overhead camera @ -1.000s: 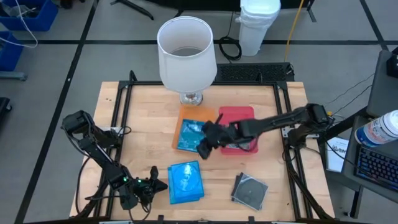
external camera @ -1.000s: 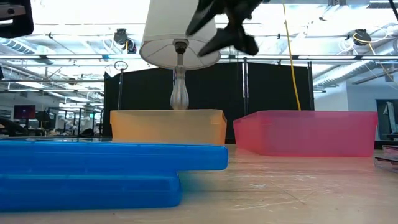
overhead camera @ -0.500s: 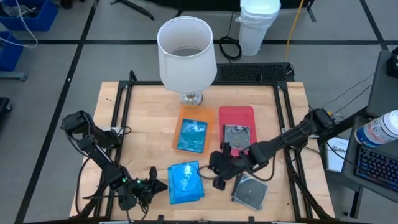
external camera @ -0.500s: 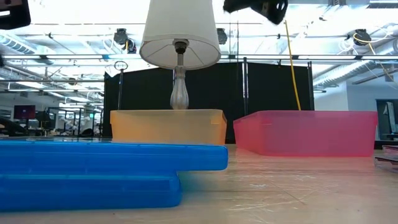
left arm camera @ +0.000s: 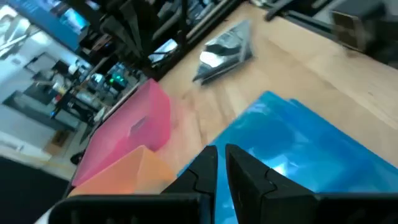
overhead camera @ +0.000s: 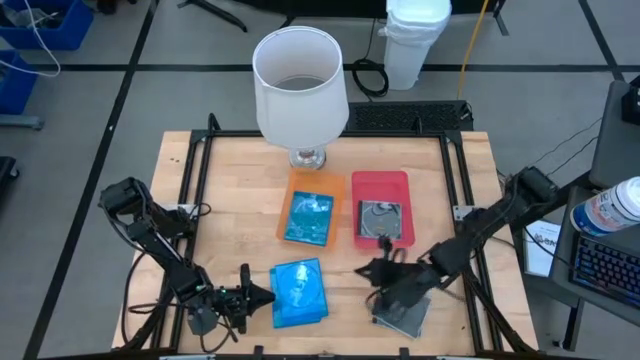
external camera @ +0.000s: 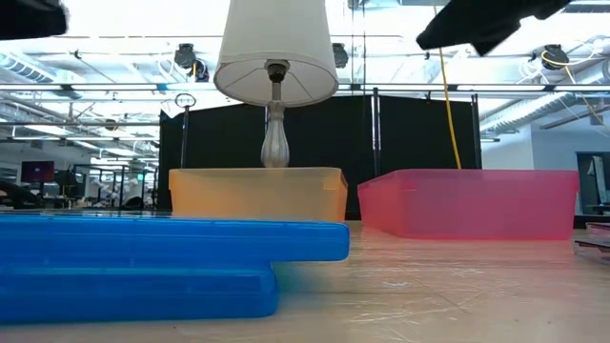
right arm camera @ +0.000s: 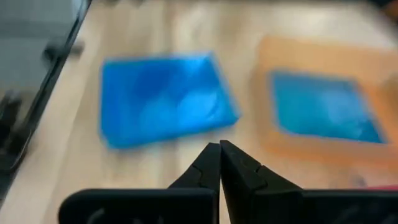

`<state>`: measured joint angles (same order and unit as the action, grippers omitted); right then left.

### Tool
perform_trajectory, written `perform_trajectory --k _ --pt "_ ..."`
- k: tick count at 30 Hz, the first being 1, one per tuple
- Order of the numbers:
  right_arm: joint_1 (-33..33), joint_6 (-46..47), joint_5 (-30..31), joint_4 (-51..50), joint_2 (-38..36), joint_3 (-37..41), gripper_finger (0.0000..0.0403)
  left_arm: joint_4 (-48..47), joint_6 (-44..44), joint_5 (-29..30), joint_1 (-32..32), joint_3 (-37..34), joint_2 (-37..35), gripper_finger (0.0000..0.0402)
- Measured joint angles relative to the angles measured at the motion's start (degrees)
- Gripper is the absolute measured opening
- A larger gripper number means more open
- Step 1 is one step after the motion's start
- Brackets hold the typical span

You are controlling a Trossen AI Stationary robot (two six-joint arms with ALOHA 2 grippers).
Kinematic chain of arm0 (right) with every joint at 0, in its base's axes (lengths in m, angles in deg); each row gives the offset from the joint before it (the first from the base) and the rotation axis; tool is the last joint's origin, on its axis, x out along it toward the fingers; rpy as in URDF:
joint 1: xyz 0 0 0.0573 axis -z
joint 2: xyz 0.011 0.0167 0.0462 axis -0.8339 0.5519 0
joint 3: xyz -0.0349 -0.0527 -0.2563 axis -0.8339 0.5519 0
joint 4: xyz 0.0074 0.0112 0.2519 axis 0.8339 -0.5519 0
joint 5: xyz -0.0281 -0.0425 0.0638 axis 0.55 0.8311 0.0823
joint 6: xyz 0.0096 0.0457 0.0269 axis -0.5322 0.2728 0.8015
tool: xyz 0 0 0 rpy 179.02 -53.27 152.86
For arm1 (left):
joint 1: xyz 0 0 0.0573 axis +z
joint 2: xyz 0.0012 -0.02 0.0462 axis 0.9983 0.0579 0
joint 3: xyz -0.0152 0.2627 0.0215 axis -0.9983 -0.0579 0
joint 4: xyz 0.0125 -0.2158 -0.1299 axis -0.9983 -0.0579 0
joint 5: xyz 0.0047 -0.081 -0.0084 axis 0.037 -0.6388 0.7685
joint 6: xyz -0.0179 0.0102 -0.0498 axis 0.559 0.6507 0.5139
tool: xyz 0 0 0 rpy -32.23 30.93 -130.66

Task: Pick & place jewel cases by type
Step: Put the black CD case into the red bin

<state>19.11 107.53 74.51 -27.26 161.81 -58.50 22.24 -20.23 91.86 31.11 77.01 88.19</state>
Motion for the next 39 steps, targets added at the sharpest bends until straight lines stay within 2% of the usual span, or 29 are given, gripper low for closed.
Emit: perform_trajectory --k 2,3,9,12,14,16,19,21,24,27,31,35,37,39 --pt "-1.4 -0.4 7.2 8.9 -2.4 5.4 0.0001 0.7 0.5 0.0 0.7 0.0 0.0 0.0042" --pt "-1.9 -1.5 8.7 13.4 -3.5 7.9 0.0001 0.8 0.8 -0.1 0.9 0.0 0.0 0.0042" --pt "-2.9 -7.3 8.6 28.1 -7.0 17.0 0.0000 3.5 1.8 -1.5 2.2 0.0 0.0 0.0042" --pt "-2.8 -10.7 8.5 30.4 -7.4 18.5 0.0000 3.4 4.1 -2.0 3.4 0.8 0.0 0.0042" --pt "-2.4 -12.2 8.3 31.1 -7.4 18.5 0.0000 1.0 4.3 -4.5 4.8 3.1 0.0 0.0042" --pt "-1.9 -12.3 8.1 31.3 -7.4 18.5 0.0000 -4.7 4.8 -7.8 7.1 6.6 0.3 0.0042" --pt "-1.1 -13.1 3.7 31.5 -7.4 18.5 0.0000 -13.2 5.7 -11.5 11.0 12.7 1.6 0.0042" --pt "-0.9 -14.6 -0.5 31.1 -7.5 18.5 0.0000 -16.4 4.6 -16.0 12.9 16.5 3.2 0.0042" --pt "-1.2 -13.4 -0.9 30.0 -7.6 18.5 0.0000 -16.9 -1.2 -21.6 13.9 21.6 7.2 0.0042" --pt "-2.7 -6.5 0.8 20.8 -9.7 17.8 0.0000 -16.7 -6.9 -22.2 13.9 28.5 12.6 0.0042" --pt "-8.2 7.2 2.0 -2.5 -12.7 12.5 0.0000 -20.0 -10.9 -24.7 15.5 39.8 20.6 0.0041" --pt "-15.3 25.5 5.7 -23.7 -12.9 6.1 0.0000 -26.0 -16.1 -30.2 17.8 49.3 28.9 0.0016" --pt "-17.8 35.9 5.3 -31.1 -12.9 3.8 0.0000 -26.8 -19.8 -31.2 18.8 52.9 31.8 0.0006" --pt "-20.0 46.3 1.9 -37.7 -12.7 2.6 0.0000 -26.3 -24.9 -31.2 19.5 56.0 34.2 0.0009"
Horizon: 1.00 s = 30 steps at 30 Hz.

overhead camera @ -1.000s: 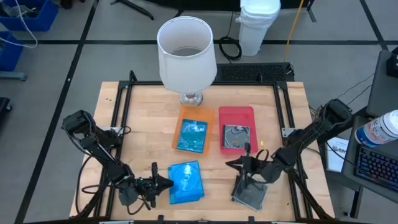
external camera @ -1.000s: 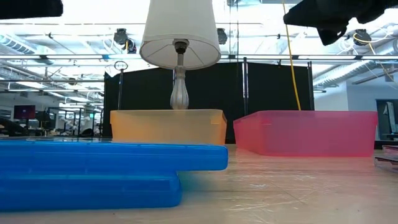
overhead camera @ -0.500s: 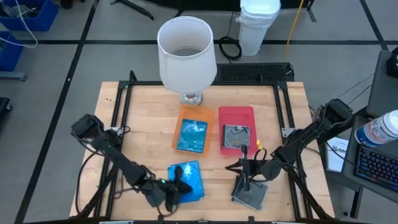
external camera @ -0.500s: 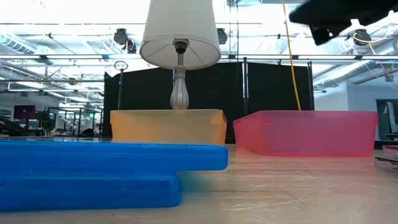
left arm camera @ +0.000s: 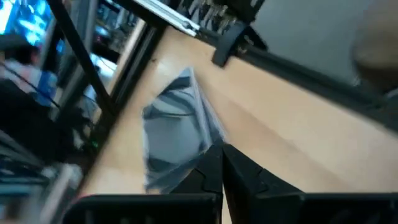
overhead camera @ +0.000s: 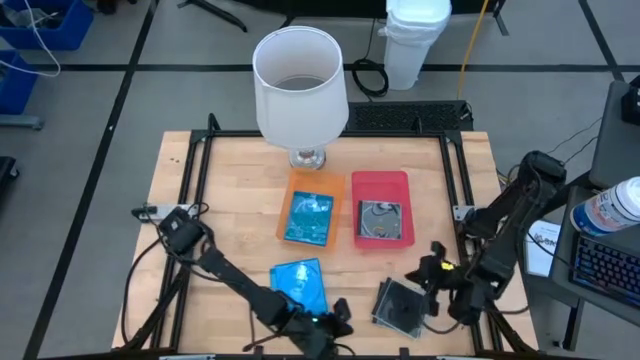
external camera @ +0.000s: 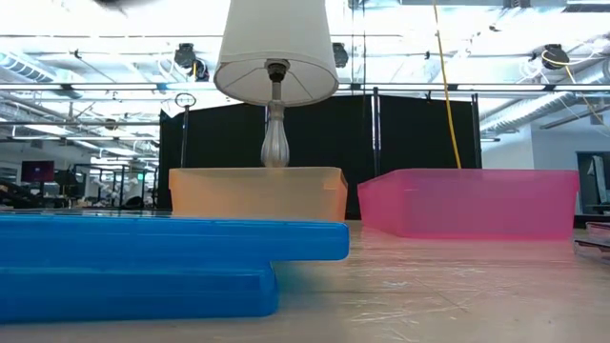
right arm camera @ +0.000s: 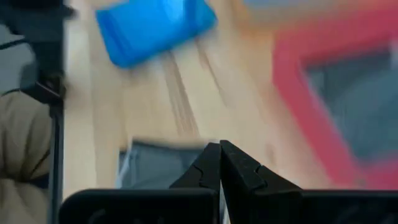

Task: Pick & place jewel cases by type
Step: Put the black CD case into the red bin

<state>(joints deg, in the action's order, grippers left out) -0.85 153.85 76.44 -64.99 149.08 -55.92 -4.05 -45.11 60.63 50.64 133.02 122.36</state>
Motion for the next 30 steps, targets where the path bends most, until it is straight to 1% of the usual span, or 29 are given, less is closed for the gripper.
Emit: perform_trajectory --k 2,4,7,10,12,14,17,20,22,25,28,30 --pt "-1.7 8.6 -4.1 -4.5 0.0 -0.2 0.0000 -0.9 -3.5 0.0 0.5 2.0 1.6 0.0017" --pt "-3.4 15.5 -6.9 -5.7 -0.1 0.4 0.0000 -0.9 -4.7 -1.2 0.9 3.2 2.5 0.0019" --pt "-4.5 17.1 -11.6 -3.7 -0.1 1.9 0.0000 0.1 -5.9 -3.5 1.4 3.8 2.3 0.0007" --pt "-4.6 17.3 -15.7 -3.5 -0.5 2.0 0.0006 1.4 -6.4 -4.1 1.8 4.1 2.2 0.0006" --pt "-4.6 20.9 -16.1 -4.8 -1.9 2.0 0.0012 1.6 -8.1 -5.2 2.3 4.1 2.2 0.0014" --pt "-5.0 24.7 -16.4 -6.9 -3.7 2.0 0.0019 1.4 -11.7 -7.2 2.8 4.2 2.2 0.0020" --pt "-6.0 30.3 -19.3 -12.4 -6.2 2.0 0.0024 0.8 -16.5 -9.0 3.3 4.2 2.3 0.0020" --pt "-6.8 35.8 -22.4 -16.5 -6.7 2.0 0.0025 1.8 -16.2 -9.2 3.7 4.2 2.3 0.0007" --pt "-6.9 36.6 -24.0 -16.3 -6.6 2.0 0.0029 0.9 -16.1 -9.3 3.9 4.2 2.3 0.0005" --pt "-6.9 37.6 -25.0 -14.1 -6.6 2.0 0.0047 0.0 -17.7 -9.4 4.0 4.2 2.3 0.0014" --pt "-6.9 37.7 -23.9 -12.0 -6.5 2.6 0.0078 0.9 -20.0 -11.8 4.0 4.2 2.3 0.0021" --pt "-6.9 37.8 -23.6 -8.7 -6.5 4.0 0.0102 0.8 -21.1 -12.6 3.9 4.2 2.3 0.0021"
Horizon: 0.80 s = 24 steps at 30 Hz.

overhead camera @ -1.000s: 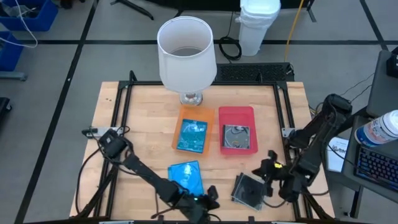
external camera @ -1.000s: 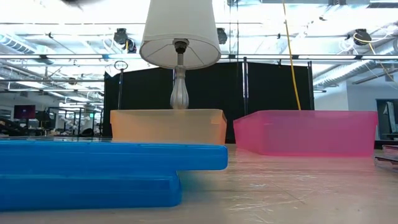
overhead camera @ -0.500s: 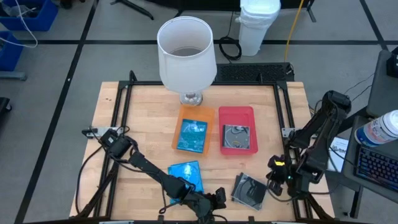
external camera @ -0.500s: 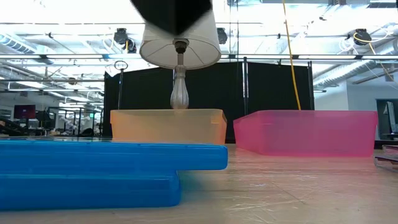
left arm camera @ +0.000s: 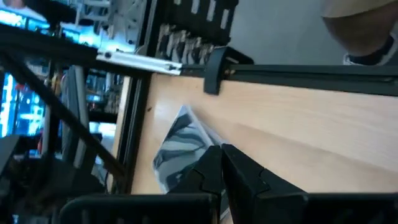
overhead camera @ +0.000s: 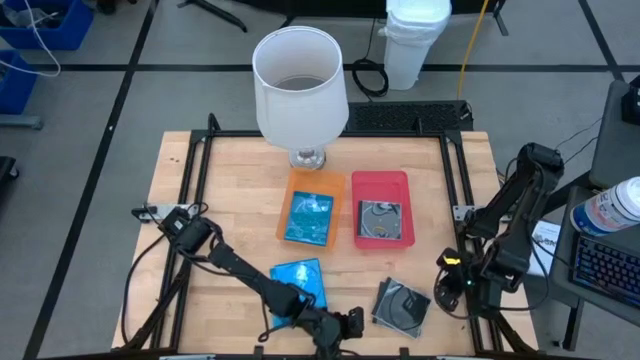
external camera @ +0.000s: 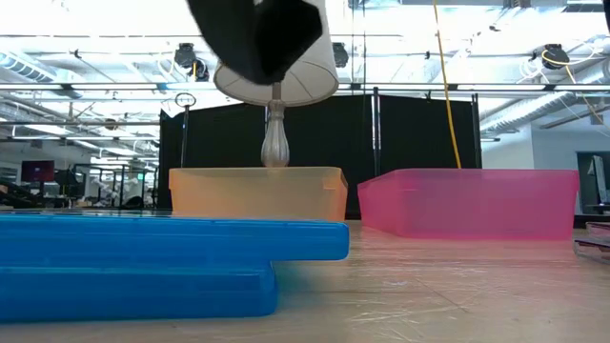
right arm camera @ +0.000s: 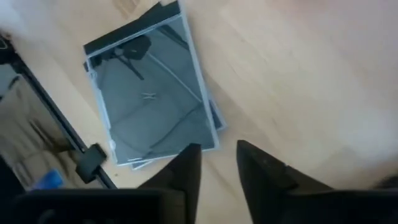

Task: Pick & place jewel cases by type
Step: Put the black CD case into the red bin

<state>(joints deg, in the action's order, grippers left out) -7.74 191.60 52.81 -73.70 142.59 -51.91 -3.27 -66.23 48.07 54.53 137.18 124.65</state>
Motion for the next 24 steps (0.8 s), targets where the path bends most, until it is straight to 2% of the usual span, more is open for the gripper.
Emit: perform_trajectory --k 4,8,15,24 --pt "0.0 0.4 -0.1 10.1 0.0 4.6 0.0144 0.6 -0.6 0.4 -0.2 0.0 0.0 0.0008" --pt "0.0 3.5 -3.2 16.5 0.0 8.9 0.0163 1.1 -0.8 0.3 -0.3 0.0 0.0 0.0008" --pt "-1.2 10.3 -4.5 17.7 0.0 12.4 0.0155 1.5 1.6 -0.2 -0.3 0.0 0.0 0.0029" --pt "-1.1 10.4 -4.2 24.6 0.0 17.2 0.0148 1.9 2.0 -0.7 -0.3 0.0 0.2 0.0030"
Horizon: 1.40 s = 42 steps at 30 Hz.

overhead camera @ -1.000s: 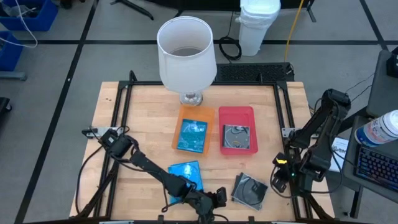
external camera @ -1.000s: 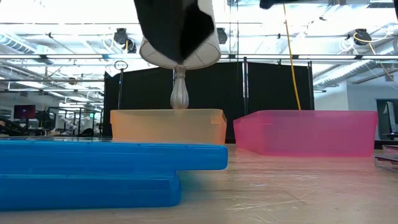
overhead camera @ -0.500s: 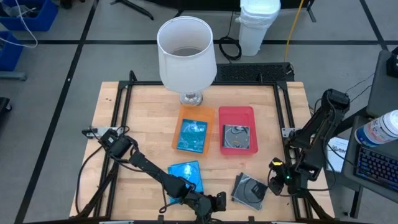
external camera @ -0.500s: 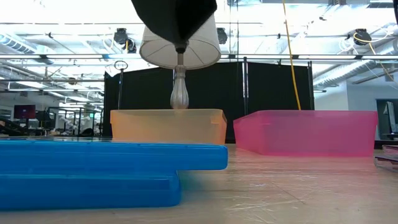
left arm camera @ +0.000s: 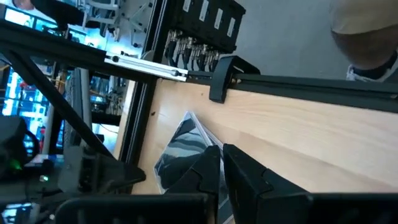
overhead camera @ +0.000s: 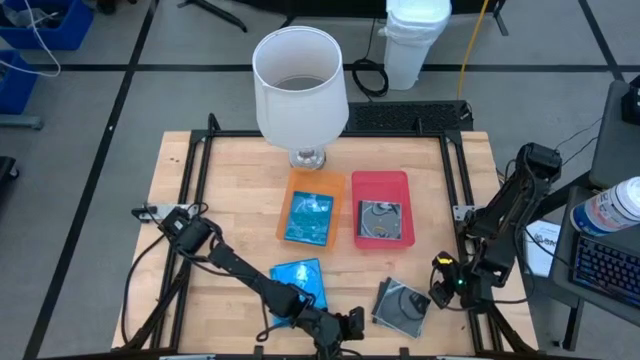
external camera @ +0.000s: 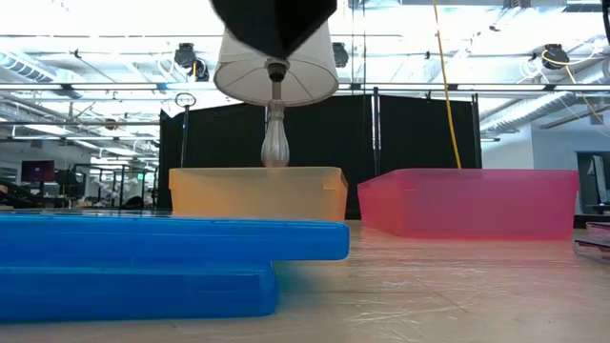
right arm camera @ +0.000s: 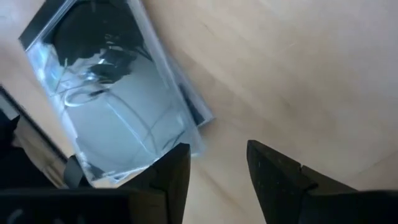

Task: Pick & place jewel cases by type
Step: Put the black CD case into the red bin

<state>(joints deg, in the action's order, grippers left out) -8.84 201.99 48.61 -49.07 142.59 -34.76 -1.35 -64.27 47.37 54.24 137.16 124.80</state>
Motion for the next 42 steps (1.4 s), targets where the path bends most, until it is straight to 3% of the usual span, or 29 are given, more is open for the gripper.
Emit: perform_trajectory --k 10,15,26,42 --pt "0.0 -0.5 0.2 0.3 0.0 0.8 0.0146 6.2 -3.4 -0.3 0.0 -0.1 5.7 0.0030" --pt "0.0 -0.7 4.2 1.1 0.0 0.8 0.0145 7.5 -2.3 -0.3 0.2 -0.1 6.0 0.0030" --pt "-1.7 0.6 5.1 3.5 0.3 0.8 0.0161 7.2 0.6 -3.2 1.3 -0.1 6.0 0.0030" --pt "-2.1 2.8 2.1 7.5 6.2 0.8 0.0162 7.4 0.7 -2.9 1.6 -0.1 6.0 0.0030"
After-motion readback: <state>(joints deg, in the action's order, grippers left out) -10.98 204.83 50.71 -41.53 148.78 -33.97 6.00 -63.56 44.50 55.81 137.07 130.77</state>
